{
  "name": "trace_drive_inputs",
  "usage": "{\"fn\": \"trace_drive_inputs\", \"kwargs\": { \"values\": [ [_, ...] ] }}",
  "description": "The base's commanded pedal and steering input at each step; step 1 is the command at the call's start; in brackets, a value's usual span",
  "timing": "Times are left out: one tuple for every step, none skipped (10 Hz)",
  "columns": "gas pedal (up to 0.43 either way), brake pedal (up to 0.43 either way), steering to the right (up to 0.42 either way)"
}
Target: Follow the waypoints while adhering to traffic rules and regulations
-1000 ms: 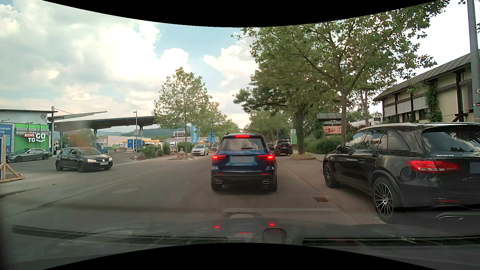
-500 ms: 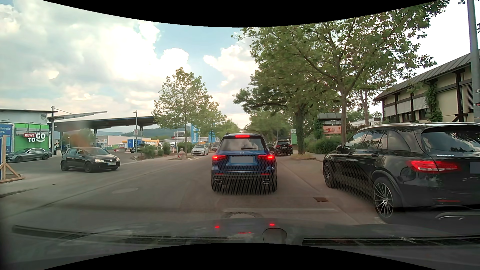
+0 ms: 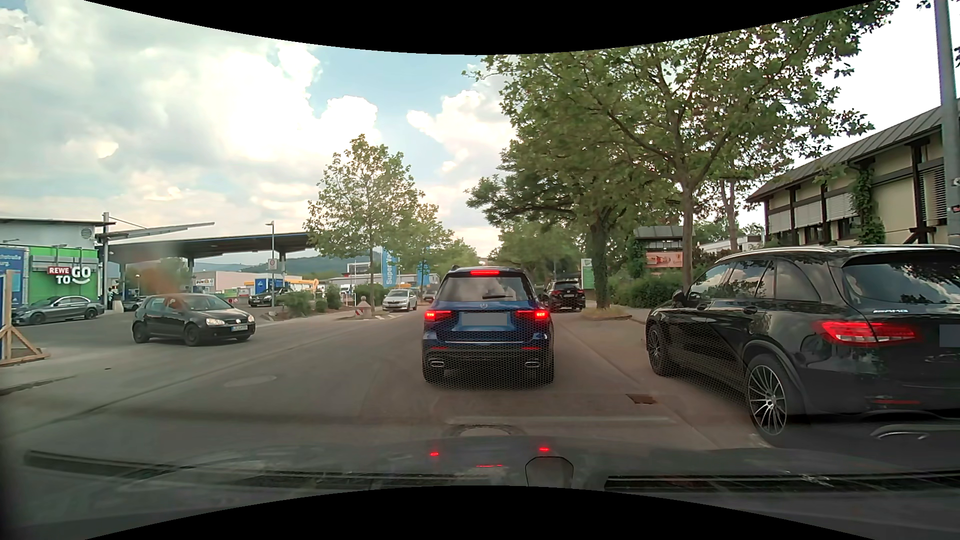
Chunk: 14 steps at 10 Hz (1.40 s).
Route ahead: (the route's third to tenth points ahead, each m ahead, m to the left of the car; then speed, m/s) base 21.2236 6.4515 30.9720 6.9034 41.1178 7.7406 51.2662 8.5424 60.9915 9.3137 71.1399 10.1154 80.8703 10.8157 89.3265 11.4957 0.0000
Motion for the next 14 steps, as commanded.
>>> {"fn": "trace_drive_inputs", "kwargs": {
  "values": [
    [0.0, 0.262, 0.001],
    [0.0, 0.262, 0.001],
    [0.0, 0.262, 0.001],
    [0.0, 0.262, 0.001],
    [0.0, 0.262, 0.001],
    [0.0, 0.262, 0.001],
    [0.0, 0.262, 0.001],
    [0.0, 0.262, 0.001],
    [0.0, 0.262, 0.001],
    [0.0, 0.262, 0.001],
    [0.0, 0.262, 0.001],
    [0.0, 0.262, 0.001],
    [0.0, 0.262, 0.001],
    [0.0, 0.262, 0.001]
  ]
}}
